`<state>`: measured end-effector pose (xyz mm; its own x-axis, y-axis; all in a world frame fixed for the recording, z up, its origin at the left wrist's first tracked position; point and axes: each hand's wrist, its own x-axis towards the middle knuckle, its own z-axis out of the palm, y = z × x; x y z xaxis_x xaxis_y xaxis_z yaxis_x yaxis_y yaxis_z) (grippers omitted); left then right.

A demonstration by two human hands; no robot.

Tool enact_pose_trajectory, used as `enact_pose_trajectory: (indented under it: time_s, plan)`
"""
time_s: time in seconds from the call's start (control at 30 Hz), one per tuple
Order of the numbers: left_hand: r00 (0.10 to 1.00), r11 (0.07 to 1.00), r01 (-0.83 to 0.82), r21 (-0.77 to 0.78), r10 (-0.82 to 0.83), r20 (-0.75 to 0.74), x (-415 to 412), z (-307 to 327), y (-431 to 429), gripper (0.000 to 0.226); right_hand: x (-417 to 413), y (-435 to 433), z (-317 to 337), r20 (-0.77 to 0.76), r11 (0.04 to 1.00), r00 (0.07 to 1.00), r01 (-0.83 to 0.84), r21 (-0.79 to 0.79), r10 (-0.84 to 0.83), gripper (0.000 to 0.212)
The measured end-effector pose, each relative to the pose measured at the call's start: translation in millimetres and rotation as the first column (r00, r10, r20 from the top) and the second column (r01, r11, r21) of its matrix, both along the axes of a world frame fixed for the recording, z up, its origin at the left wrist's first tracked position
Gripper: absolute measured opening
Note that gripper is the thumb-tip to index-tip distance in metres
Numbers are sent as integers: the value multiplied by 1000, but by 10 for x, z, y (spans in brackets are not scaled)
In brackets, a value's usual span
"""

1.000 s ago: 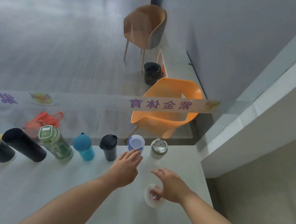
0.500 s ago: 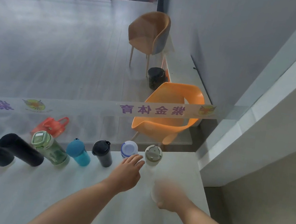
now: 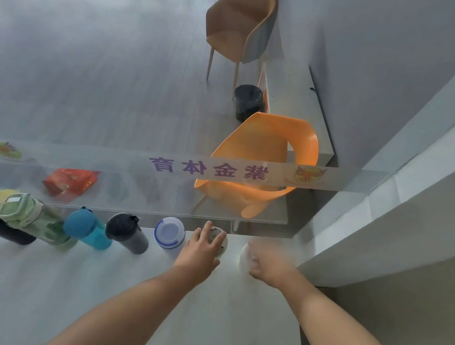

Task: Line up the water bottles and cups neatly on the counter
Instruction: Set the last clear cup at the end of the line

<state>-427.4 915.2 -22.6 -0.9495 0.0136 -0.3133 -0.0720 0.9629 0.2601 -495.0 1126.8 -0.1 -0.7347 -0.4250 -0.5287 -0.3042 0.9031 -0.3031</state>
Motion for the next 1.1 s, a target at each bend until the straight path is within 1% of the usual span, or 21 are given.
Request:
enact_pose_trajectory:
  time_s: [0.23,0.53,0.73,1.1]
  plan:
    - [993,991,-111,77,107,53,-143,-23,61,70,-169,-10,-52,-19,999,999,-34,-2,34,63]
    - [997,995,-63,76,59,43,-166,32,55,67,-221,-72,-58,-22,1000,1000,-17,-1,17,63]
    - [999,998,-36,50,34,37,-163,36,42,69,-264,-112,-62,-20,1000,1000,-10,21,10,62]
    - [998,998,-50,33,48,46,-160,40,80,70,-251,-52,-70,-27,999,1000,4,40,-2,61]
